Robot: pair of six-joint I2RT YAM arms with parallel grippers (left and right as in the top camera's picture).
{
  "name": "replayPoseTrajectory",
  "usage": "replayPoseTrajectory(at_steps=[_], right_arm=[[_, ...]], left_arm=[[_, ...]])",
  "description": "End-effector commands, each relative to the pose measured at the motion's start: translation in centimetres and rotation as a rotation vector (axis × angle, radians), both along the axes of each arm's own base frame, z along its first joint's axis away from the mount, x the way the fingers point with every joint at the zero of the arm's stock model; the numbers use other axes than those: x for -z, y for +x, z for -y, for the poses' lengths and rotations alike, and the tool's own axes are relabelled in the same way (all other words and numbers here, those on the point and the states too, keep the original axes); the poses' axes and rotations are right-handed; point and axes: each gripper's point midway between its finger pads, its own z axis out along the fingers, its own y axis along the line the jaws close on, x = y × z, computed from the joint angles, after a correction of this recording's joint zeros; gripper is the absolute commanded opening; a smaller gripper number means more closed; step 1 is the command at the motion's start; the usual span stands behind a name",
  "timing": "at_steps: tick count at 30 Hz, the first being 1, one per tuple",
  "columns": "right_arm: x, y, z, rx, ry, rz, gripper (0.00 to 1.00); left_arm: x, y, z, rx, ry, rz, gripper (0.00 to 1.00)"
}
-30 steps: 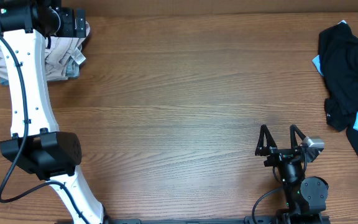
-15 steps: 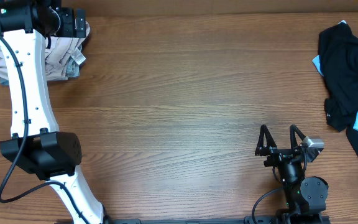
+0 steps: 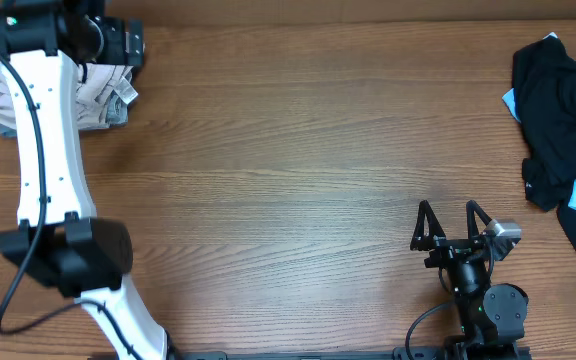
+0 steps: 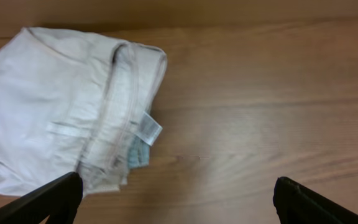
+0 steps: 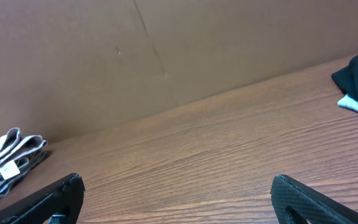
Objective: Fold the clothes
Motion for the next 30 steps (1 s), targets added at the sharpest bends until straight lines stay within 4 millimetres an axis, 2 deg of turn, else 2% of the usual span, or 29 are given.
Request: replayPoseTrajectory(at_steps=[1, 3, 5, 7, 9, 10, 17, 25, 30], right_arm=[[0.1, 0.0, 0.0, -0.003, 0.008, 0.004, 1.00], [0.1, 0.0, 0.0, -0.003, 0.008, 0.004, 1.00], [0.1, 0.0, 0.0, -0.003, 0.008, 0.004, 1.00], [0.1, 0.0, 0.0, -0.003, 0.008, 0.004, 1.00], [0.1, 0.0, 0.0, -0.003, 0.008, 0.004, 1.00], [0.1, 0.0, 0.0, -0.003, 0.008, 0.004, 1.00], [0.1, 0.0, 0.0, -0.003, 0.008, 0.004, 1.00], [0.1, 0.0, 0.0, -0.003, 0.008, 0.004, 1.00], [0.1, 0.0, 0.0, -0.003, 0.008, 0.004, 1.00]], left_arm=[[-3.0, -4.5, 3.7, 0.053, -0.011, 0.041, 1.00], [-2.4, -7.4, 5.5, 0.091, -0.013, 0.014, 1.00], [-1.7, -11.2, 7.3, 0.134, -0.014, -0.012, 1.00], [-1.2, -14.0, 7.3, 0.141, 0.026, -0.021, 1.00], [-1.4, -15.8, 7.2, 0.139, 0.034, 0.026, 1.00], [-1.5, -17.3, 7.4, 0.144, 0.012, 0.067, 1.00], [-1.6, -20.2, 8.1, 0.175, -0.018, 0.423, 1.00], [2.5, -24.1, 8.3, 0.181, -0.029, 0.718, 1.00], [4.4, -25.4, 8.3, 0.183, -0.021, 0.849, 1.00]])
